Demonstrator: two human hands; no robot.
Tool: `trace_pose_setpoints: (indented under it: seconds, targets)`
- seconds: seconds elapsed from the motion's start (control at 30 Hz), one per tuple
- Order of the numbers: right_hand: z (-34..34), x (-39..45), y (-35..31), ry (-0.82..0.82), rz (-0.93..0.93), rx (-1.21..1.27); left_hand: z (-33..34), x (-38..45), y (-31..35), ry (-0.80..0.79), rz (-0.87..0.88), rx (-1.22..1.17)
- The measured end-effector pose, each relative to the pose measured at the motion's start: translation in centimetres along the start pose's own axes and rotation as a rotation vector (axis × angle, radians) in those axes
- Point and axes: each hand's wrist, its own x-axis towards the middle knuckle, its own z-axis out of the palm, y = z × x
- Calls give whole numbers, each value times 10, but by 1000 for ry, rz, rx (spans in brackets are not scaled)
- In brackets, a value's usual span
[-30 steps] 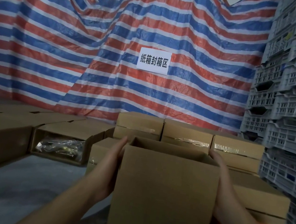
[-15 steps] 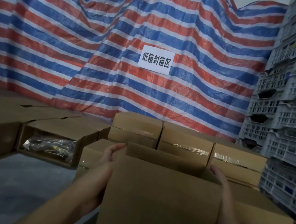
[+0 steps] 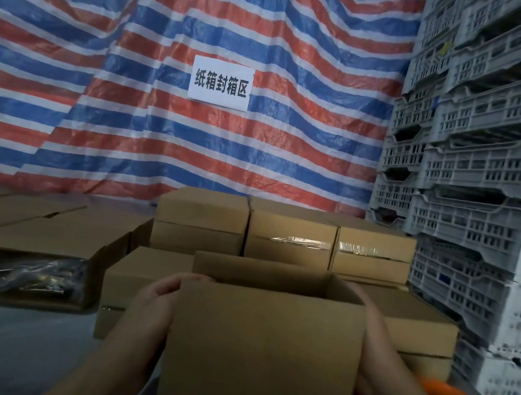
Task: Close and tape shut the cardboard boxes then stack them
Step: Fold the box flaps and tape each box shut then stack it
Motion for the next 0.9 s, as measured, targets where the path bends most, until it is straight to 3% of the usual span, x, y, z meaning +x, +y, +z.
trace_pose_setpoints:
  seconds: [0.33,0.9]
  targets:
    - [-5,9,6,-133,-17,3,4,-12,-7,3,176,84]
    - [3,-2,-11,-222,78,-22,11,-19,-8,129,88,-51]
